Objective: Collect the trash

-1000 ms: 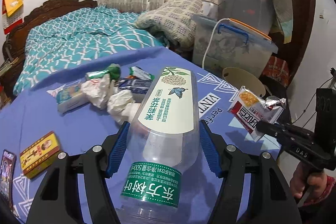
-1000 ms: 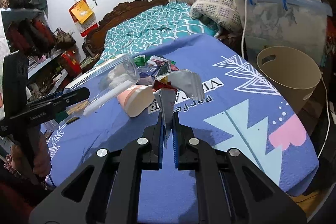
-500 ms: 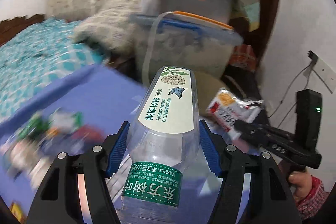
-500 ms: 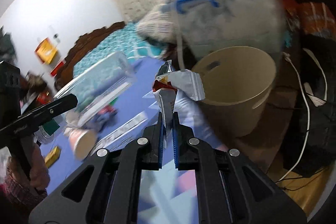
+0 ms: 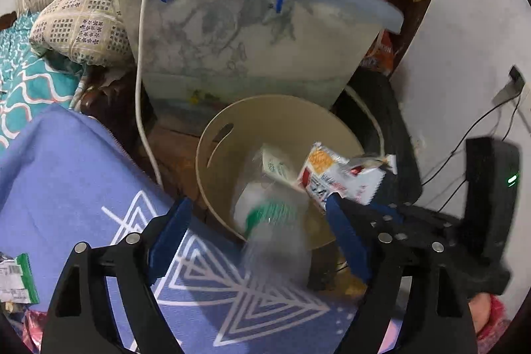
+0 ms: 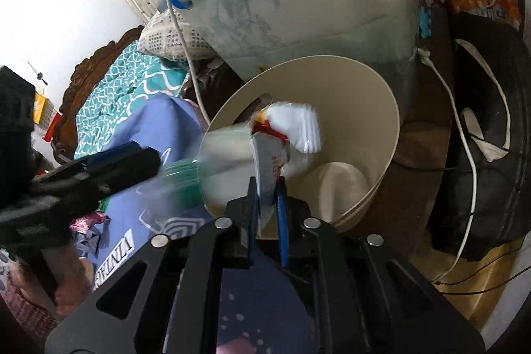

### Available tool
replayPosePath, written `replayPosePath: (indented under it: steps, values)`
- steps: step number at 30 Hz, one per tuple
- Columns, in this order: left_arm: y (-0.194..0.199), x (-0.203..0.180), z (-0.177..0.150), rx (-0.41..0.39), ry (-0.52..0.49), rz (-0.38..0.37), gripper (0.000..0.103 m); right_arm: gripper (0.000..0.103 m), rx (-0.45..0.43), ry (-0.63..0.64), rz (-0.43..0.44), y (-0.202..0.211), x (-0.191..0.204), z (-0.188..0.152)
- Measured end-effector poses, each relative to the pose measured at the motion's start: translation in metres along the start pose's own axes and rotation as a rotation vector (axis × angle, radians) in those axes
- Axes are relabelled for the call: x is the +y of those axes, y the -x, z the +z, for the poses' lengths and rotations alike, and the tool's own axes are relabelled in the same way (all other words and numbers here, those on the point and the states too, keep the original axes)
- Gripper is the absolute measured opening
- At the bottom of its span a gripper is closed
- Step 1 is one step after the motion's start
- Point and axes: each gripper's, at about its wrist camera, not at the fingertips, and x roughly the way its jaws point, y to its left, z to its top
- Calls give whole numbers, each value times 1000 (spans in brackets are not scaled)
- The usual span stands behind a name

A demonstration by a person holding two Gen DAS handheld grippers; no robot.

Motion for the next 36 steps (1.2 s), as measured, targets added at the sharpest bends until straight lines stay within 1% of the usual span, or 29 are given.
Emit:
replayPosePath:
  steps: [1,2,3,4,6,8,10,11,12,14,15,16,17,18,20,21,22,23,25,26,27,28,29,30,31,32,35,36]
  values:
    - [6,0,0,-13,-1,4,84,33,0,1,-1,0,-1,1]
    - [17,-2,-2,-39,-12,19,85,65,-9,4,-2,2,0,1]
    - [23,-3,-2,-55,-21,26,85,88,-27,8,-9,5,1,0]
    - [33,-5,-4,-71,-28,33,85,89,-62,18,-21,11,3,0]
    - [56,-5,-13,-104,-20,28,85,89,-92,46,-38,19,9,1]
    - [82,-3,-26,-137,-2,6,85,89,-114,48,-29,30,16,0]
    - [113,0,-46,-178,14,23,85,89,-148,51,-9,45,27,-6]
    - [131,4,-61,-201,26,44,85,89,-167,64,-4,51,35,-10]
    - [140,8,-69,-212,37,56,85,90,-190,84,2,59,46,-17]
    - [171,19,-100,-239,75,99,86,100,-234,95,8,72,65,-33]
    - [180,23,-111,-246,88,113,86,100,-263,79,4,79,75,-43]
    - [193,31,-126,-252,106,137,86,100,-273,65,24,82,83,-52]
    - [203,39,-139,-254,122,162,86,100,-261,59,62,83,89,-56]
    - [217,51,-161,-250,146,207,86,100,-229,50,104,81,97,-64]
    - [233,71,-186,-238,173,265,86,100,-195,45,135,80,114,-80]
    - [245,87,-207,-222,194,327,86,100,-191,62,141,80,125,-90]
    - [254,97,-220,-207,205,369,87,100,-185,82,144,80,135,-98]
    - [263,107,-232,-191,214,405,90,99,-172,115,151,79,149,-109]
    - [283,138,-262,-142,231,512,93,97,-140,163,174,75,167,-125]
    - [288,150,-271,-123,232,550,94,96,-119,189,184,72,177,-133]
    - [298,166,-284,-97,227,604,94,95,-94,213,192,68,189,-141]
    - [306,181,-295,-73,214,629,94,94,-74,228,198,64,195,-147]
    - [310,199,-306,-32,187,648,94,93,-54,240,206,60,202,-153]
    - [312,211,-314,-5,172,678,94,93,-33,248,214,56,208,-159]
    - [313,227,-324,42,153,718,94,93,-19,252,220,53,212,-163]
    - [312,242,-333,93,140,723,94,93,-4,256,229,51,218,-167]
    - [308,266,-351,174,110,695,96,93,20,284,242,46,231,-178]
    - [305,275,-357,204,97,674,95,93,25,291,242,46,235,-179]
